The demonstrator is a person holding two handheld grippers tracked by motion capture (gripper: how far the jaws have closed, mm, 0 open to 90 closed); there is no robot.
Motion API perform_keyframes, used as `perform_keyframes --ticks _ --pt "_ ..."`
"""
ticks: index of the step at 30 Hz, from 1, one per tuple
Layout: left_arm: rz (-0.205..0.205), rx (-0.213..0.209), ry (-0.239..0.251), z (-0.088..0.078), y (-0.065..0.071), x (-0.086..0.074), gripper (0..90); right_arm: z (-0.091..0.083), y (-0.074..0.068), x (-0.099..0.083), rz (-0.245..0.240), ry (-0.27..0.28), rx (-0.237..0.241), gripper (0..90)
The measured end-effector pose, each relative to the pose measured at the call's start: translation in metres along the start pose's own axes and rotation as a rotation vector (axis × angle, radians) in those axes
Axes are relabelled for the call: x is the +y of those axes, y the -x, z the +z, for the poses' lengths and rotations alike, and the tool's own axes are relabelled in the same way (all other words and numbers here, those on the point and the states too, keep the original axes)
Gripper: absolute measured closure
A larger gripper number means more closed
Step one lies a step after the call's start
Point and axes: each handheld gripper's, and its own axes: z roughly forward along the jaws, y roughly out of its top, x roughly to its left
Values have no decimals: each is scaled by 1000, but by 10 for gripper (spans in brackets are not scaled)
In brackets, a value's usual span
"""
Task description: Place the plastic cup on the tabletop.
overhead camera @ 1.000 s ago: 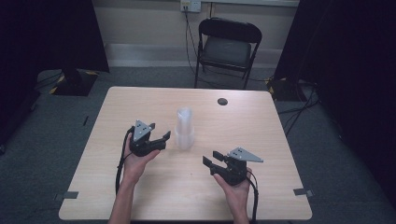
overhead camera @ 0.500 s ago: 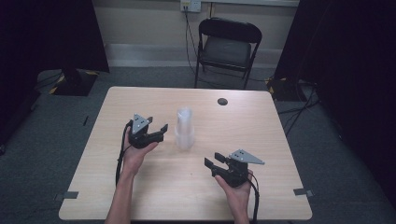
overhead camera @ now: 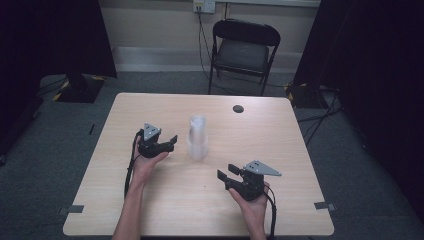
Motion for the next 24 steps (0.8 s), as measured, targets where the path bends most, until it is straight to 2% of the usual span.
perform_keyframes --ticks 3,4,5,6,7,10,11,12,16,17,19,20,24 --pt "27 6 -26 1 2 -1 269 0 1 0 1 2 0 468" --pt "7 7 -28 3 3 -2 257 0 0 0 1 3 0 466" --pt "18 6 -45 2 2 -2 243 0 0 0 -1 3 0 465" --pt "1 2 -44 3 2 -3 237 0 0 0 -2 2 0 464" --pt "12 3 -67 2 1 -3 226 0 0 0 -1 2 0 463" --pt "24 4 -93 3 2 -5 192 0 0 0 -1 1 1 462" --pt "3 7 -90 4 4 -5 173 0 0 0 -1 0 1 462" --pt "26 9 -111 3 3 -5 162 0 0 0 -2 1 0 461" --pt "-1 10 -101 -1 4 -4 159 -1 1 0 -2 3 -3 459" --pt "11 13 -115 -2 3 -4 159 -1 1 0 -2 3 -3 459" --pt "18 11 -103 -5 3 -6 159 -2 2 -1 2 3 -6 458" --pt "3 16 -96 -5 4 -6 159 -2 2 -1 1 5 -6 454" --pt "-5 28 -114 -10 4 -8 159 -2 3 -2 10 4 -12 441"
